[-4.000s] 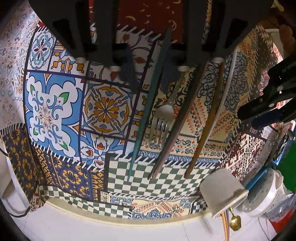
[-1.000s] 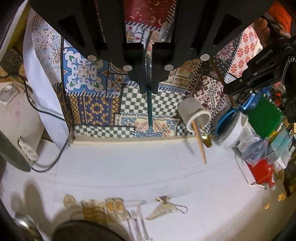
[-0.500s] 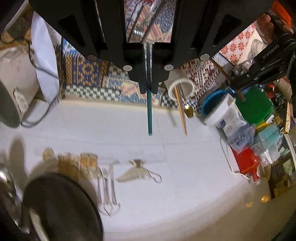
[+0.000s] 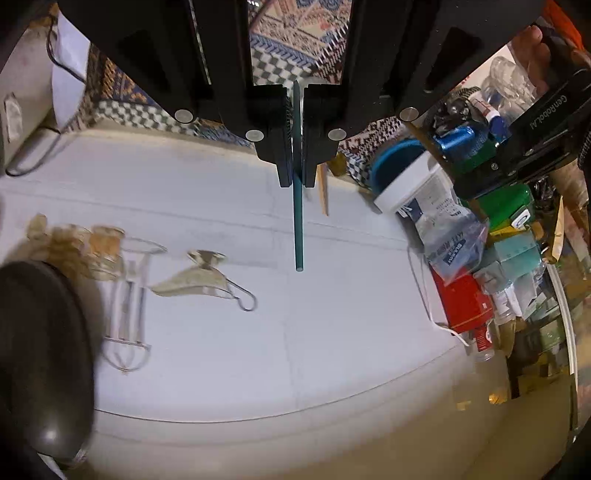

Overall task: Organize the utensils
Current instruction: 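Lift both chopsticks upright and carry them over the white cup, then drop both chopsticks into the white cup and open both tools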

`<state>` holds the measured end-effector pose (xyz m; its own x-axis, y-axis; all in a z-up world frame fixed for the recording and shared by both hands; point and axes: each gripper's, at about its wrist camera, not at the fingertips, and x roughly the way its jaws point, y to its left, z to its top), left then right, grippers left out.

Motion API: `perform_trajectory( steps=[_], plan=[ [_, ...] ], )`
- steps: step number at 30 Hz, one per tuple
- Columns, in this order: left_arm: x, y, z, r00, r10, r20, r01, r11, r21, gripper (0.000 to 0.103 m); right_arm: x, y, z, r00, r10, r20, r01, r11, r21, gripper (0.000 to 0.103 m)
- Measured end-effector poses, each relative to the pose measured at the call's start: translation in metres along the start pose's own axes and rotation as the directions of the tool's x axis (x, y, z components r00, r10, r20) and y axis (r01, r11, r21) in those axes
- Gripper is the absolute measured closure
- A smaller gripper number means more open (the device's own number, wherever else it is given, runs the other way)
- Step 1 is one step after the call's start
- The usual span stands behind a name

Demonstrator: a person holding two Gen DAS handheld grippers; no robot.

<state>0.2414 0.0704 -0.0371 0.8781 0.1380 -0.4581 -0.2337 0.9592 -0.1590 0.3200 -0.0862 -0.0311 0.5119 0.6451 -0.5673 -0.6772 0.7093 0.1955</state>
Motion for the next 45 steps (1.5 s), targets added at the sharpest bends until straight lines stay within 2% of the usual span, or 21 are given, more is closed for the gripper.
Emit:
perform_trajectory(
  steps=[11, 22, 27, 33, 36, 40, 45],
  plan=[
    [0.049, 0.025, 0.006, 0.999, 0.038, -0.017, -0.039, 0.997, -0.063, 0.098, 0.060, 0.013, 0.004, 0.996, 0.061, -0.066, -0.062, 0.998, -0.017, 0.098],
    [0.112, 0.049, -0.029, 0.982, 0.067, -0.174, -0.087, 0.990, -0.112, 0.098, 0.119, 0.019, -0.032, 0.968, 0.056, -0.245, -0.070, 0.996, -0.050, 0.098],
    [0.126, 0.053, -0.044, 0.971, 0.073, -0.226, -0.101, 0.988, -0.118, 0.098, 0.129, 0.019, -0.038, 0.957, 0.048, -0.285, -0.069, 0.996, -0.064, 0.098],
    [0.125, 0.052, -0.049, 0.965, 0.089, -0.245, -0.118, 0.987, -0.108, 0.098, 0.133, 0.021, -0.040, 0.946, 0.029, -0.322, -0.060, 0.994, -0.086, 0.098],
    [0.120, 0.051, -0.049, 0.965, 0.090, -0.245, -0.118, 0.987, -0.105, 0.098, 0.130, 0.019, -0.041, 0.943, 0.034, -0.331, -0.065, 0.994, -0.084, 0.094],
    [0.107, 0.050, -0.044, 0.969, 0.087, -0.232, -0.113, 0.989, -0.100, 0.097, 0.114, 0.017, -0.039, 0.953, 0.024, -0.301, -0.055, 0.994, -0.094, 0.084],
    [0.084, 0.041, -0.037, 0.975, 0.093, -0.202, -0.109, 0.992, -0.071, 0.090, 0.086, 0.017, -0.032, 0.970, 0.008, -0.245, -0.038, 0.992, -0.117, 0.080]
  ],
)
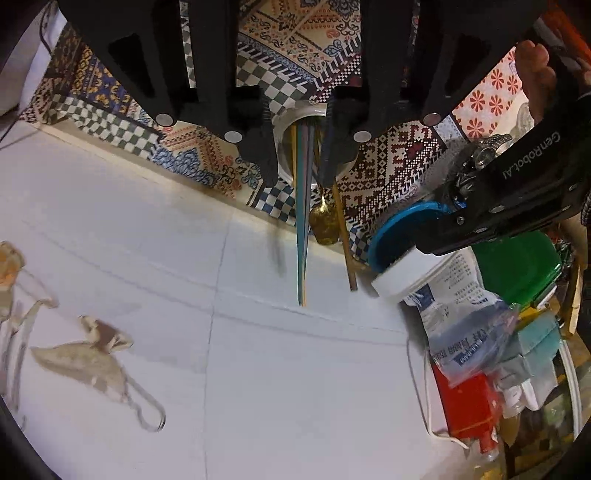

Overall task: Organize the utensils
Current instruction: 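Drop both chopsticks into the white cup and open both tools, then lower both tools toward the silver fork and remaining chopsticks on the cloth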

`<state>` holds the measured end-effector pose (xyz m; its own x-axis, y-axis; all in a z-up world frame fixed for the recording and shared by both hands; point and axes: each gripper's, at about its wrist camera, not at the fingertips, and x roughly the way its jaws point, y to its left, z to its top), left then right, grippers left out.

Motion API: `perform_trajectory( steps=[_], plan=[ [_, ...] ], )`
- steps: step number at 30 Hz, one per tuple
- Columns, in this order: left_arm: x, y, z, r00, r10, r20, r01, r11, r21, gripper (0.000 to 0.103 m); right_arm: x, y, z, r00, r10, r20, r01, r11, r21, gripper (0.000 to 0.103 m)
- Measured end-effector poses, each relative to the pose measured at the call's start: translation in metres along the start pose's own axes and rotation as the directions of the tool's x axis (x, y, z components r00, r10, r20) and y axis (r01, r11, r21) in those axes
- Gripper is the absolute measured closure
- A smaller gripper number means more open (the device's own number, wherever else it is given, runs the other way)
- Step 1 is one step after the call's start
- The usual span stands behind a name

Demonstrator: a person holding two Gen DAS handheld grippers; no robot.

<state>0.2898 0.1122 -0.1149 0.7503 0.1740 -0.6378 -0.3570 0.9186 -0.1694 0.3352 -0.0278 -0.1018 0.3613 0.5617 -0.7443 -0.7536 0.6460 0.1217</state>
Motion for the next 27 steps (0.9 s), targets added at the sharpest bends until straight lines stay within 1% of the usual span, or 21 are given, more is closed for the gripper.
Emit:
perform_trajectory(
  steps=[1, 3, 6, 10, 11, 12, 14, 15, 21, 25, 27],
  plan=[
    [-0.004, -0.001, 0.000, 1.000, 0.001, 0.006, -0.001, 1.000, 0.005, 0.088, -0.007, 0.000, 0.000, 1.000, -0.002, 0.013, 0.002, 1.000, 0.000, 0.080],
    [-0.015, -0.005, 0.000, 1.000, 0.000, 0.019, 0.000, 1.000, 0.019, 0.080, -0.020, -0.001, -0.001, 0.999, -0.002, 0.039, 0.002, 1.000, 0.005, 0.078],
    [-0.029, -0.010, -0.002, 0.999, -0.001, 0.041, 0.000, 0.999, 0.034, 0.070, -0.040, -0.003, -0.004, 0.997, -0.008, 0.077, 0.007, 1.000, 0.011, 0.075],
    [-0.045, -0.016, -0.007, 0.999, -0.008, 0.052, 0.005, 0.999, 0.054, 0.064, -0.064, -0.004, -0.012, 0.993, -0.029, 0.113, 0.028, 0.999, 0.018, 0.074],
    [-0.048, -0.017, -0.008, 0.999, -0.007, 0.052, 0.004, 0.998, 0.059, 0.061, -0.068, -0.005, -0.015, 0.992, -0.031, 0.119, 0.029, 0.999, 0.022, 0.074],
    [-0.051, -0.019, -0.011, 0.999, -0.007, 0.053, 0.003, 0.998, 0.065, 0.057, -0.075, -0.006, -0.019, 0.991, -0.034, 0.126, 0.031, 0.999, 0.030, 0.073],
    [-0.057, -0.023, -0.017, 0.999, -0.010, 0.052, 0.006, 0.997, 0.076, 0.054, -0.080, -0.006, -0.024, 0.990, -0.043, 0.135, 0.038, 0.998, 0.043, 0.068],
    [-0.059, -0.025, -0.021, 0.999, -0.012, 0.047, 0.008, 0.997, 0.082, 0.053, -0.085, -0.007, -0.029, 0.989, -0.052, 0.139, 0.045, 0.998, 0.052, 0.066],
    [-0.059, -0.037, -0.050, 0.999, -0.031, -0.013, 0.032, 0.993, 0.118, 0.047, -0.095, -0.013, -0.056, 0.989, -0.089, 0.114, 0.078, 0.992, 0.097, 0.065],
    [-0.049, -0.044, -0.072, 0.996, -0.039, -0.077, 0.049, 0.989, 0.138, 0.047, -0.097, -0.022, -0.080, 0.991, -0.114, 0.072, 0.103, 0.985, 0.139, 0.065],
    [-0.042, -0.048, -0.086, 0.992, -0.045, -0.117, 0.062, 0.988, 0.142, 0.047, -0.094, -0.027, -0.094, 0.991, -0.126, 0.037, 0.119, 0.979, 0.164, 0.065]
  ],
)
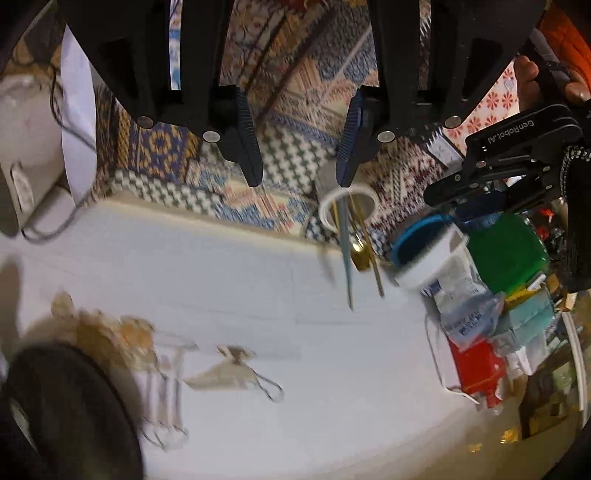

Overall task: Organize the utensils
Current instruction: 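Lower both tools toward the silver fork and remaining chopsticks on the cloth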

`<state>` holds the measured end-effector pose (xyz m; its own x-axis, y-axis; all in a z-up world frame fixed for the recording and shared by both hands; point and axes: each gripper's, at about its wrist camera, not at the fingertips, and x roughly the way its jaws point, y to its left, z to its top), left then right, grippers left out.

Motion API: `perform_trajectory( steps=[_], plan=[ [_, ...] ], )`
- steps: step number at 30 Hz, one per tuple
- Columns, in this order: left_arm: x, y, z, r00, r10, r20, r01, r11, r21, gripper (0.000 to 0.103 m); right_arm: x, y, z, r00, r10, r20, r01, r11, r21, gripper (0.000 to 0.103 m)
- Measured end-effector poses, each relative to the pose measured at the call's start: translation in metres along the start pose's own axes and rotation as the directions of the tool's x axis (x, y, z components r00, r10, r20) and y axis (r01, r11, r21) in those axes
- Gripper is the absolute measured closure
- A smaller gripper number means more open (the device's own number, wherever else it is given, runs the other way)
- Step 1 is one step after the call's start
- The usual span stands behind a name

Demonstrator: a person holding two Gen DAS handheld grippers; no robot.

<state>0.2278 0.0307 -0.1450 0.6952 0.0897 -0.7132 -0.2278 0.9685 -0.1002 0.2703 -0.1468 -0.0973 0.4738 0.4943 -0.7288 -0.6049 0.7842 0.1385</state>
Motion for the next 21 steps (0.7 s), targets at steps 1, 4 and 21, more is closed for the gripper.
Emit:
perform_trajectory(
  steps=[1, 4, 21],
  plan=[
    [0.004, -0.001, -0.004, 1.000, -0.003, -0.014, 0.003, 1.000, 0.000, 0.047, 0.002, -0.005, -0.006, 1.000, -0.009, -0.018, 0.009, 1.000, 0.013, 0.065],
    [0.019, -0.007, -0.020, 0.997, -0.019, -0.076, 0.019, 1.000, -0.002, 0.047, 0.009, -0.020, -0.024, 0.997, -0.026, -0.070, 0.030, 0.998, 0.056, 0.065],
    [0.077, -0.026, -0.080, 0.960, -0.022, -0.278, 0.036, 0.998, 0.047, 0.047, 0.093, -0.049, -0.122, 0.920, -0.036, -0.391, 0.111, 0.979, 0.170, 0.065]
  ],
)
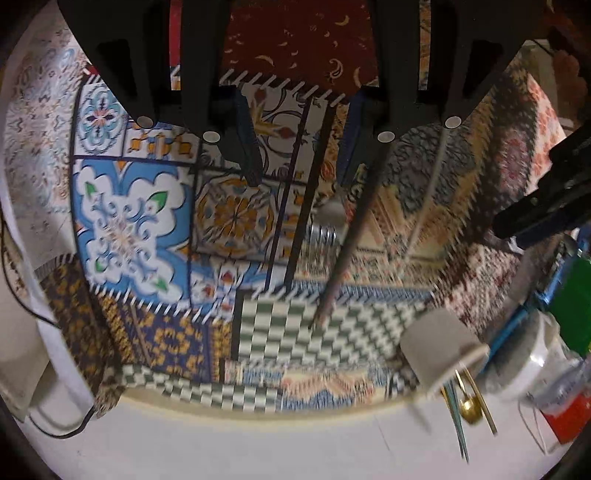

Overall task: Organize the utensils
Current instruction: 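Lower both tools toward the silver fork and remaining chopsticks on the cloth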

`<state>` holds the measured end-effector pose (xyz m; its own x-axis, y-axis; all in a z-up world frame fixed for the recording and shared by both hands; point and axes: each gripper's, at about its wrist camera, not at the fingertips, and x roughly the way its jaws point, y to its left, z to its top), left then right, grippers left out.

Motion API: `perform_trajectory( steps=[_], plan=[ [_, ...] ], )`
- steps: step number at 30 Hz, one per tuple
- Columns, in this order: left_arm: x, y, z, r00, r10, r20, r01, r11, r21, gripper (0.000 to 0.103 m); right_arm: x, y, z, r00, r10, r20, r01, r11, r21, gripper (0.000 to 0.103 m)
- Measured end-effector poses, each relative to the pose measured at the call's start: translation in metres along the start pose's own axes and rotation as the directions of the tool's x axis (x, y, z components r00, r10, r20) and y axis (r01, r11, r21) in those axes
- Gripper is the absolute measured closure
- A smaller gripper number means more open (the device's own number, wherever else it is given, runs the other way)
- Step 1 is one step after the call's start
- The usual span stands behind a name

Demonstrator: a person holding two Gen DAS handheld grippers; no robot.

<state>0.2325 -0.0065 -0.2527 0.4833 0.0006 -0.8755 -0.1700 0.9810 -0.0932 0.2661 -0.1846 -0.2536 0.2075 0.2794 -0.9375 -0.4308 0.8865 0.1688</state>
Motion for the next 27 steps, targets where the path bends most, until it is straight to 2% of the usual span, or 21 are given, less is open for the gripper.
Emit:
perform_trajectory(
  steps=[6, 13, 20, 24, 27],
  plan=[
    [0.005, -0.001, -0.001, 1.000, 0.001, -0.014, -0.001, 1.000, 0.011, 0.047, 0.016, 0.008, -0.003, 1.000, -0.022, -0.023, 0.021, 0.999, -0.031, 0.066],
    [0.010, -0.002, 0.004, 1.000, -0.005, -0.019, 0.005, 1.000, 0.012, 0.047, 0.019, 0.000, -0.004, 0.999, -0.037, -0.017, 0.036, 0.999, -0.027, 0.096],
    [0.021, -0.014, 0.009, 0.999, -0.030, -0.039, 0.031, 0.999, 0.038, 0.047, 0.009, -0.031, -0.011, 0.999, -0.048, -0.022, 0.048, 0.999, 0.024, 0.098],
    [0.033, -0.028, 0.012, 0.994, -0.076, -0.072, 0.080, 0.995, 0.053, 0.047, 0.003, -0.049, -0.014, 0.998, -0.062, -0.033, 0.064, 0.996, 0.054, 0.099],
    [0.041, -0.043, 0.015, 0.989, -0.114, -0.096, 0.121, 0.990, 0.071, 0.047, -0.001, -0.059, -0.015, 0.998, -0.039, -0.046, 0.043, 0.996, 0.073, 0.099]
  ],
)
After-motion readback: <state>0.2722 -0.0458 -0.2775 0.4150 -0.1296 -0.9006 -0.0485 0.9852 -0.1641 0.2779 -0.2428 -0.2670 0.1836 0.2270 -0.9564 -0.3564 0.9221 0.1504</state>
